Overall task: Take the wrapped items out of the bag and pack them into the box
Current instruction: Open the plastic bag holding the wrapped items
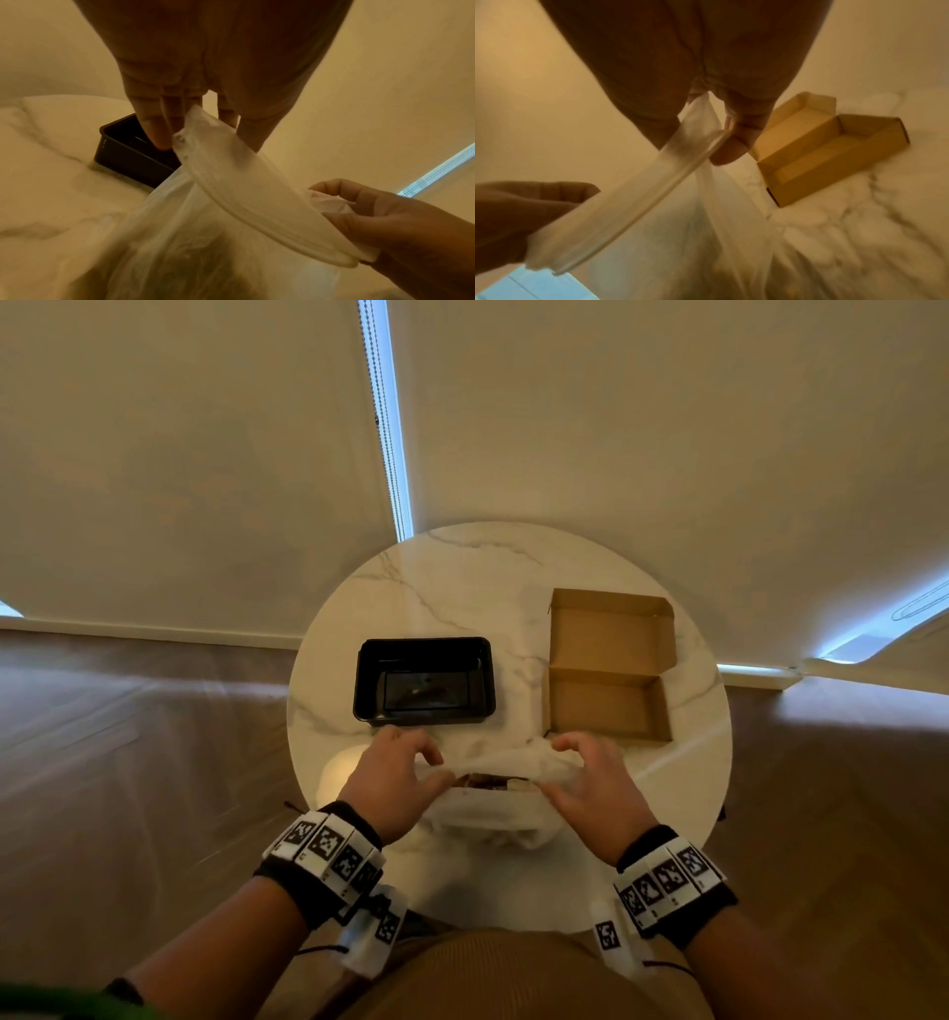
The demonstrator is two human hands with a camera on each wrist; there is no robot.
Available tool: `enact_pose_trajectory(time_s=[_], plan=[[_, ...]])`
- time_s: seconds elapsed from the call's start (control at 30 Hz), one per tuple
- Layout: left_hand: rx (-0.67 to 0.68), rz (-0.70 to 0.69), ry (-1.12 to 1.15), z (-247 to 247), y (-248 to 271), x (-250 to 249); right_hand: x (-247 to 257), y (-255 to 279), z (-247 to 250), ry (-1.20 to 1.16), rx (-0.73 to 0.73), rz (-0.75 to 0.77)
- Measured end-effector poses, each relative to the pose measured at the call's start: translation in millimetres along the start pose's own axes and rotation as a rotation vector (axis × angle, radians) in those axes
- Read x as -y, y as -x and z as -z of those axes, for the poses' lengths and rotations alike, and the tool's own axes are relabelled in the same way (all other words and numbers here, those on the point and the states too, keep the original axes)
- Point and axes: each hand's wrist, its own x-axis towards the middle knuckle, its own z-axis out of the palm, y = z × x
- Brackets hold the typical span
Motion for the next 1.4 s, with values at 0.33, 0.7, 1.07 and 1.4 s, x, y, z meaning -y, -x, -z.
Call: enact_pose_trajectory(time_s=[0.33,0.7,1.07,1.4], plan=[[-0.069,-0.013,0.243,7.7,-11.1,-6.2,1.6,-4.3,9.4,0.254,-0.077,0.063],[0.415,0.726,1.256,-8.3,-42.2,-10.4,0.3,-22.8,-2.9,-1.139,0.154,-0.645],[0.323,0.707,1.389,-16.7,-52.2,6.9,-13.2,-20.6,-4.5,-1.338,0.108,-0.751],[0.384,0.701,1.148,-34.7,-32.2,21.8,-43.9,0.9,-25.4,-0.915,0.179,-0.548]])
